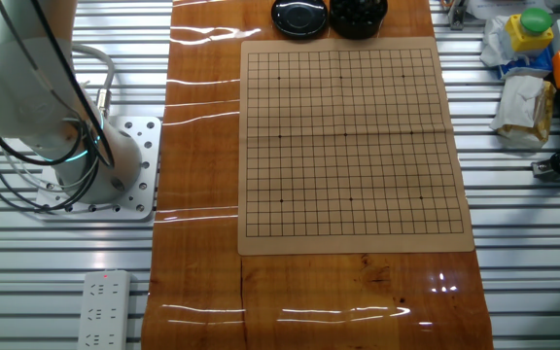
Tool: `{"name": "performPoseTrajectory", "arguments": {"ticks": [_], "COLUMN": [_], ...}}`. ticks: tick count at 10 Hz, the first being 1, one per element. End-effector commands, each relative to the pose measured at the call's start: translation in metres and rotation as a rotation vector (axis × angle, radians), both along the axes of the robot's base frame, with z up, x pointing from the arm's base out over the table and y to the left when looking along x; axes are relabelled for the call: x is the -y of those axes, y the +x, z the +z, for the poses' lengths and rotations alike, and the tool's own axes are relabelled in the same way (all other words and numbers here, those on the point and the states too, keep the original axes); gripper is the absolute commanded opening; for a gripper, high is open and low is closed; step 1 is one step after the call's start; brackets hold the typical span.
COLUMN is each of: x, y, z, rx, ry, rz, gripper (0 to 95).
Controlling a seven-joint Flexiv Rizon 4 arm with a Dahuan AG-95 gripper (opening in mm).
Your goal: Play the first move as black on the 3-4 point in the upper right corner of the Go board
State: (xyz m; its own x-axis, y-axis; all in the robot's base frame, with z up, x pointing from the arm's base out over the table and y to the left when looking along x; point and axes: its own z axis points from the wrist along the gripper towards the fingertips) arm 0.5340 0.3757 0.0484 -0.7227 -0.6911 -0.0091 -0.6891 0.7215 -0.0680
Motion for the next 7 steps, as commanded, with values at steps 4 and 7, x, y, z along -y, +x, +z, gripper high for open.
{"name": "performPoseTrajectory", "arguments": {"ticks": [4, 7], "x": [0.0000, -0.0002], "y": [0.0005, 0.0002], "z": [-0.0021, -0.0005], "rx": [0.000, -0.004], "ry": [0.002, 0.001], "rz": [0.003, 0.010], "gripper": [38.0, 38.0]}}
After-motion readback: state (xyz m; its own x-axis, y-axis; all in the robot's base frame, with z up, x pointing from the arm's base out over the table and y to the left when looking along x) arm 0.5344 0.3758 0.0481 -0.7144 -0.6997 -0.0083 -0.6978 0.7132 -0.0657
